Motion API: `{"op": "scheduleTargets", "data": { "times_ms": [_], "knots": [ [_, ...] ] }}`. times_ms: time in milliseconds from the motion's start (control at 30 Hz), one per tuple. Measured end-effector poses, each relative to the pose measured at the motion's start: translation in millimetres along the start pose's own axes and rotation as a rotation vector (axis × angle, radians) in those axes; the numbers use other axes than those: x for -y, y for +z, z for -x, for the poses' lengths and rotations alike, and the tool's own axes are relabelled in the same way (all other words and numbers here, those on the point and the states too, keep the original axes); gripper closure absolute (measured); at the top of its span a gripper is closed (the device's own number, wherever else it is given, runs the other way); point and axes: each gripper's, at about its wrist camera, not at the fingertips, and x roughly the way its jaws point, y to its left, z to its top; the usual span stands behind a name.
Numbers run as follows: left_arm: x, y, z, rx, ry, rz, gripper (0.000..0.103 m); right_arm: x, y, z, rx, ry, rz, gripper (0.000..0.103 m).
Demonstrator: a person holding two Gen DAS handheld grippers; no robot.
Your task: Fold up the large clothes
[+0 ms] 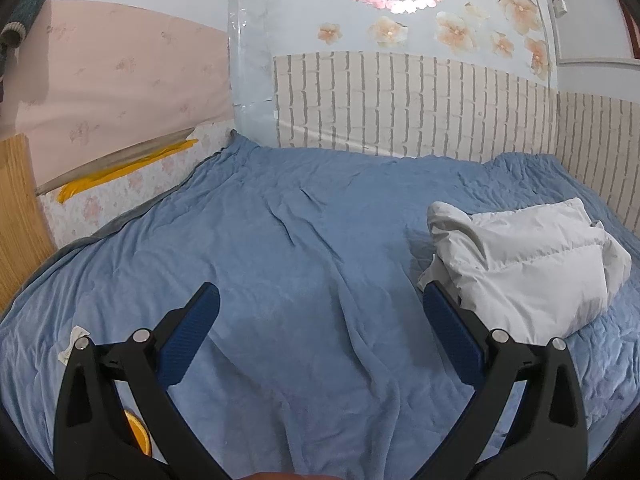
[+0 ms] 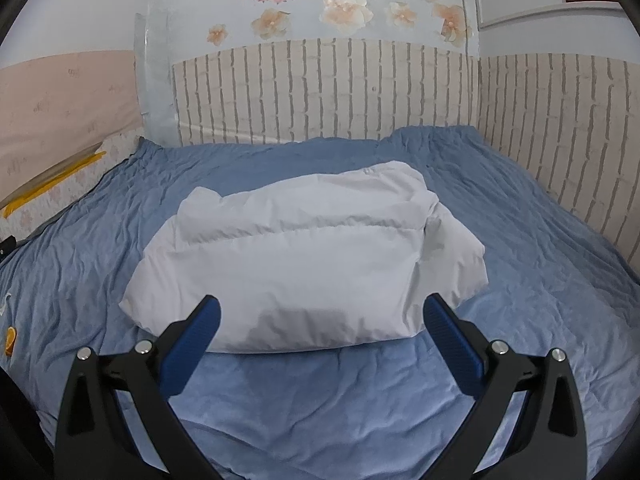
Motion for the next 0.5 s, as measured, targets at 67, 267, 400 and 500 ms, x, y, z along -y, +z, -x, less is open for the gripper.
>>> {"op": "scheduleTargets", "data": {
  "times_ms": [67, 267, 400, 500],
  "knots": [
    [-1.2, -0.1, -0.5, 0.001, 0.004, 0.006, 0.003, -0.4, -0.1, 0.3, 0.000, -0.001, -0.001, 0.002],
    [-0.5, -1.8, -0.2, -0.001, 0.000, 0.004, 0.003, -0.7, -0.2, 0.7, 0.000, 0.000, 0.003, 0.002],
    [-0.2, -1.9, -0.4, 0.001, 0.008, 0.001, 0.003, -0.1, 0.1, 0.4, 0.001, 0.001, -0.001, 0.002],
    [-0.5, -2.7, -0.4, -0.004, 0.010, 0.005, 0.003, -1.6, 0.3, 0.5, -0.003, 0.001, -0.003, 0.002]
  ]
}}
